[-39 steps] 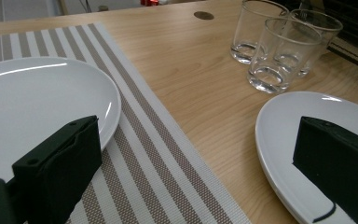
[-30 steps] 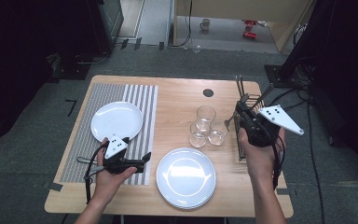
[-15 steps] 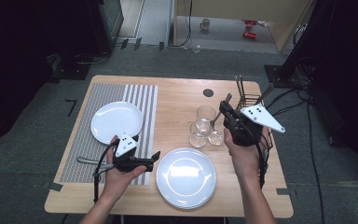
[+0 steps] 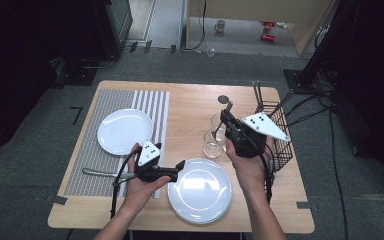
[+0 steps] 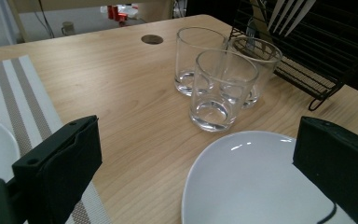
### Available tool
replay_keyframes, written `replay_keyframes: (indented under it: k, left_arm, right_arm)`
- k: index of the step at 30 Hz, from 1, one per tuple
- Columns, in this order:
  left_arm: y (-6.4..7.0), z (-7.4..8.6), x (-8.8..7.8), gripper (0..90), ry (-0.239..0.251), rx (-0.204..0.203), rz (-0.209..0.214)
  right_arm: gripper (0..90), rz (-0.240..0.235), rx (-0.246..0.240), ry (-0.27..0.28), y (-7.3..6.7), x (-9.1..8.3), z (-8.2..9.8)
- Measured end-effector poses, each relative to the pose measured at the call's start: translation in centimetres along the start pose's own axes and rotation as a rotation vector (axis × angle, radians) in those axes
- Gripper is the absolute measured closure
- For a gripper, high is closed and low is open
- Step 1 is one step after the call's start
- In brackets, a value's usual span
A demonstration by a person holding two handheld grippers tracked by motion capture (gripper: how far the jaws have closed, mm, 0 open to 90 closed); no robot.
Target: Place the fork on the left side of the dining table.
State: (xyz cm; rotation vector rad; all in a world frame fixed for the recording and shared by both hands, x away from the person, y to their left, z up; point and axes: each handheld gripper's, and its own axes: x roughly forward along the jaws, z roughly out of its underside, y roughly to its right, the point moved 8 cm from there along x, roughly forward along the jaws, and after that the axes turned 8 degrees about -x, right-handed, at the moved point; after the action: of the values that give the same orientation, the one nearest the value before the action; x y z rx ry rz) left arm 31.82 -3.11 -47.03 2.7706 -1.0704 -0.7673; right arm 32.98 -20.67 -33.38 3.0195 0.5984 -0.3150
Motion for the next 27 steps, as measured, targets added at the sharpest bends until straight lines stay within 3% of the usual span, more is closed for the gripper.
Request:
replay_keyframes:
  k: [17,21,27]
  left_arm:
    - [0.6,-0.8,1.8,1.4,0.019,-0.021,-0.003]
    - [0.6,-0.9,2.0,6.7,0.03,-0.034,-0.002]
    - [0.9,-1.2,2.2,6.7,0.039,-0.03,-0.003]
  right_arm:
    - [87.3,-0.048,-0.005,-0.004,-2.6,0.9,0.0]
    - [87.3,-0.063,-0.005,-0.005,-3.4,1.2,0.1]
    - [87.3,-0.081,-0.01,-0.008,-4.4,1.4,0.1]
